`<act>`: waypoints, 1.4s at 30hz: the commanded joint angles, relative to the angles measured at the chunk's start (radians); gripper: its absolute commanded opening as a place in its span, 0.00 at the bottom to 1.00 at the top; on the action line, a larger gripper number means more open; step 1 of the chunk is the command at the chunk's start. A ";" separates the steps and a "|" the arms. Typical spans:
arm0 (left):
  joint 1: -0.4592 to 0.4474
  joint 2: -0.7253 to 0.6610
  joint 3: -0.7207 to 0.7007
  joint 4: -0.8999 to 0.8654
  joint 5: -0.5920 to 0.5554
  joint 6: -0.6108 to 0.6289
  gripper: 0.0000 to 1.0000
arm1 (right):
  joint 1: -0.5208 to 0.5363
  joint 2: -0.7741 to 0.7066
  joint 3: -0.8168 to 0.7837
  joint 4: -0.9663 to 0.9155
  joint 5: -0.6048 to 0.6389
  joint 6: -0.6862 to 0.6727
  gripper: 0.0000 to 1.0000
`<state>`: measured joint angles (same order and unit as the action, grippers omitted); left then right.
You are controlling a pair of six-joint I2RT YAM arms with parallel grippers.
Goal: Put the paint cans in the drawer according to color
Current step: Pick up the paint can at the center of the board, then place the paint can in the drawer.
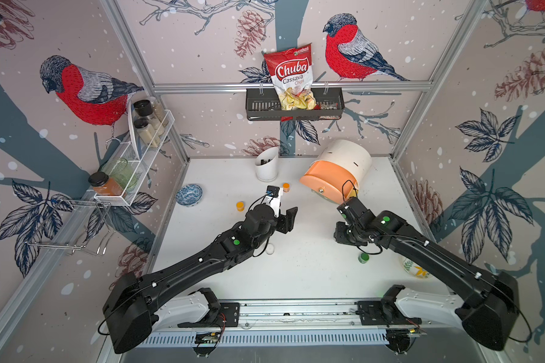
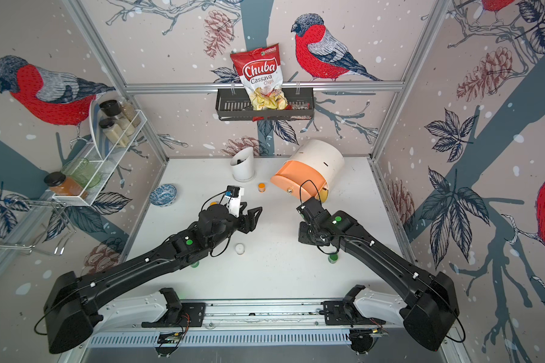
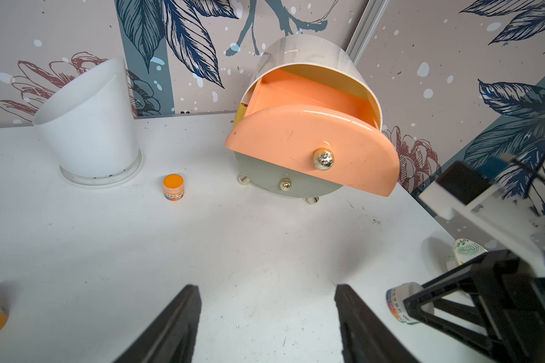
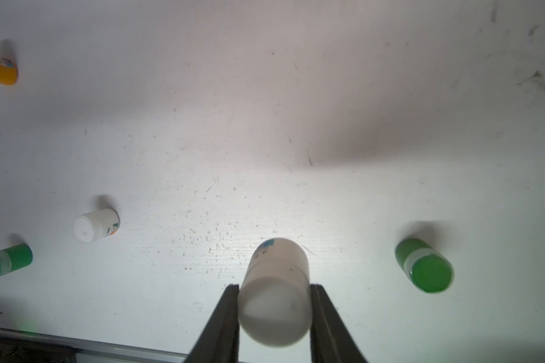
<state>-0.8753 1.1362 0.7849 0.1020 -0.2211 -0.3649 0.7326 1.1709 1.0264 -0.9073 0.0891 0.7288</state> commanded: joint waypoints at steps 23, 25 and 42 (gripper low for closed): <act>-0.001 -0.014 -0.009 0.021 -0.005 0.022 0.71 | -0.303 0.276 0.592 -0.073 0.040 -0.251 0.17; -0.001 -0.014 -0.012 0.021 -0.004 0.021 0.71 | -0.306 0.301 0.605 -0.058 0.033 -0.256 0.17; -0.001 -0.040 -0.030 0.041 0.020 0.040 0.73 | -0.315 0.453 0.656 -0.019 0.000 -0.269 0.17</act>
<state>-0.8753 1.1065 0.7593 0.1032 -0.2092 -0.3401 0.4164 1.6085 1.6810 -0.9508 0.0925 0.4709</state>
